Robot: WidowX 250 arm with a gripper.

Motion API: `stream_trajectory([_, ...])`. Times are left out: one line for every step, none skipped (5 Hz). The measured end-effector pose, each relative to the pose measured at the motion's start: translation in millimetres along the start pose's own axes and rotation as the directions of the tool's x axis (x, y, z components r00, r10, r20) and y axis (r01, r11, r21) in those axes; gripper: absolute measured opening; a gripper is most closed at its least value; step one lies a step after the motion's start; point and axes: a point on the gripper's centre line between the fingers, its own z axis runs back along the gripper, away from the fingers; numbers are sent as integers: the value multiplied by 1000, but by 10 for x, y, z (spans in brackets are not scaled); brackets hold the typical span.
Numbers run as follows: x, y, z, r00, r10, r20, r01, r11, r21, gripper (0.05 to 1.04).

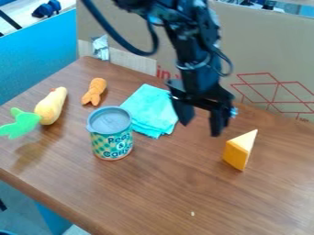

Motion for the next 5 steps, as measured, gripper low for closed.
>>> stream_trajectory([123,-237,-213,998,-58,-26,58,998,-18,1001])
stream_trajectory([163,-409,-375,994,-101,-52,100,995,-30,1001])
stream_trajectory([218,-493,-398,992,-117,-47,116,993,-20,1001])
stream_trajectory([259,-468,-508,990,-119,-73,120,993,9,1002])
stream_trajectory([318,-386,-681,989,-87,-116,93,994,50,1001])
